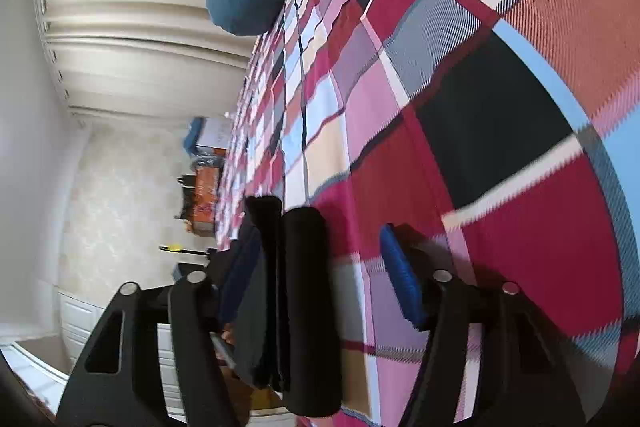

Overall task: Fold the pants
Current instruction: 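Lower the folded pants onto the bed and open both tools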

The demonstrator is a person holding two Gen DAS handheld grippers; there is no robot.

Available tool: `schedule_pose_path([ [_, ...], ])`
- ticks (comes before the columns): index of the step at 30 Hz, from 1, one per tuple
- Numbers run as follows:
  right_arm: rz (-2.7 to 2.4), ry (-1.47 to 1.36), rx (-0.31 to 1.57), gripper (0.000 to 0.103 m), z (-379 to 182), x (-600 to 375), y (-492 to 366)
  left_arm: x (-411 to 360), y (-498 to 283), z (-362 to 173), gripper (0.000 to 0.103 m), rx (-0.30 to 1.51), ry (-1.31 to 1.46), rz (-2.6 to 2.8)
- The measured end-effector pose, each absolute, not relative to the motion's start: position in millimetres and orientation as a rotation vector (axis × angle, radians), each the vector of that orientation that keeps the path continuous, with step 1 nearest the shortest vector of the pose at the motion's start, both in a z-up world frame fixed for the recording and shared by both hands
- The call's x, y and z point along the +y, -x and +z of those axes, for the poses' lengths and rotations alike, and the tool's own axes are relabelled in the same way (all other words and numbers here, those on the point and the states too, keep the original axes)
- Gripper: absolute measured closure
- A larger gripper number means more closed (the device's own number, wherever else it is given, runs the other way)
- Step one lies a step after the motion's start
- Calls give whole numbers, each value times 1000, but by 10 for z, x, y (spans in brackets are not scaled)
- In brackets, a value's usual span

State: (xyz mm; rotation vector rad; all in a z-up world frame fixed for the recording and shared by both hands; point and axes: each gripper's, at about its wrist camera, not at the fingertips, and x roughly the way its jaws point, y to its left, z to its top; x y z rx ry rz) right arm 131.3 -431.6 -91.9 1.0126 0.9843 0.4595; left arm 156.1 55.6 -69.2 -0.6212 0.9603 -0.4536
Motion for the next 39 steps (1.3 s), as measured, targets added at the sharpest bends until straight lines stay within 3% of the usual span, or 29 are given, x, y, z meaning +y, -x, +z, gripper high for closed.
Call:
schedule_pose_path([
  [10,226,-708,990,23,-708,-3891,-832,545,-907,-422,18,897,338,-121],
  [18,56,-455,983,16,-600,-3496,-321,356,1,-336,18,861,325,16],
  [27,-73,-148,876,13,-414,-3005,229,-76,555,-299,18,859,288,68],
  [39,39,-118,853,13,-433,-2531,500,-479,805,-266,18,877,160,105],
])
